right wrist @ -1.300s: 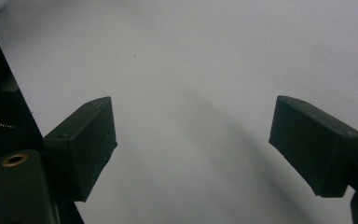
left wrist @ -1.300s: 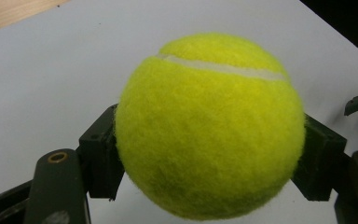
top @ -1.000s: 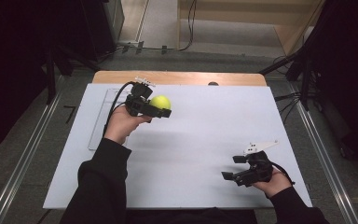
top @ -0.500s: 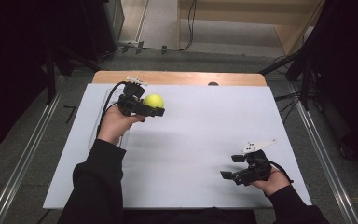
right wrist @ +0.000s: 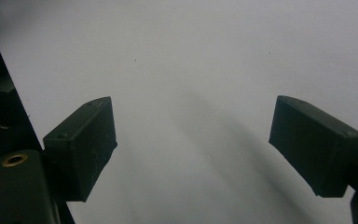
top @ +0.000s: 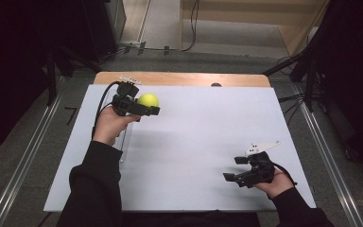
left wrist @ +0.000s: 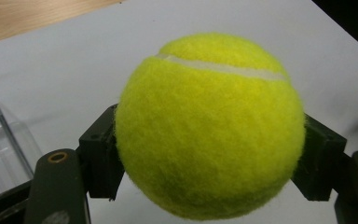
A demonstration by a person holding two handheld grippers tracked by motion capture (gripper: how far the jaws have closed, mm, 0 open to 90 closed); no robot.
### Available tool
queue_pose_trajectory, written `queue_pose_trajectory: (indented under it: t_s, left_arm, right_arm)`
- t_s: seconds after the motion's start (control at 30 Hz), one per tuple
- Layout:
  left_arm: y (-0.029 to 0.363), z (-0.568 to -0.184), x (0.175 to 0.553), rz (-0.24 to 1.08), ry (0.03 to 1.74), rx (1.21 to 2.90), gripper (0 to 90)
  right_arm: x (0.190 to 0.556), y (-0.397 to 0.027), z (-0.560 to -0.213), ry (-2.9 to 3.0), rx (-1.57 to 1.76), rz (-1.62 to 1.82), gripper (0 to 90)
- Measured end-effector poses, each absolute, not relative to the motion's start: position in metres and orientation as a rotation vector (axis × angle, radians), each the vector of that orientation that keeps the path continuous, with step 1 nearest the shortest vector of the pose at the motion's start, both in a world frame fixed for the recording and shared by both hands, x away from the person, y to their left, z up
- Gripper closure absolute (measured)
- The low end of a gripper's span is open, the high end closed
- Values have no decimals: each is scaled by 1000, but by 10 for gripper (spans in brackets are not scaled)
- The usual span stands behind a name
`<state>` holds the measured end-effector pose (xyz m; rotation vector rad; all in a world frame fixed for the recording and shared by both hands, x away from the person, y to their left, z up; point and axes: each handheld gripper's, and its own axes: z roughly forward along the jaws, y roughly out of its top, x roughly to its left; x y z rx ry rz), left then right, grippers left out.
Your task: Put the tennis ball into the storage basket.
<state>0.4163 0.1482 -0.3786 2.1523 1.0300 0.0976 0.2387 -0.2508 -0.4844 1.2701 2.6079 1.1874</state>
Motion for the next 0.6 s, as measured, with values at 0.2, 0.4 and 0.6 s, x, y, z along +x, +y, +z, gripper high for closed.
queue_pose_trajectory:
  t_s: [0.2,0.4,0.6]
  left_arm:
    - [159,-377,418,111,1056,2125,264]
    - [168,-376,419,134,1080,2115,265]
    - [176,-376,419,173,1105,2118,264]
  right_arm:
    - [239,-251,-485,2609,1263,1185,126]
    - [239,-251,-485,2609,1265,1185,127]
    - [239,-251,-484,2610,1265,1185,127]
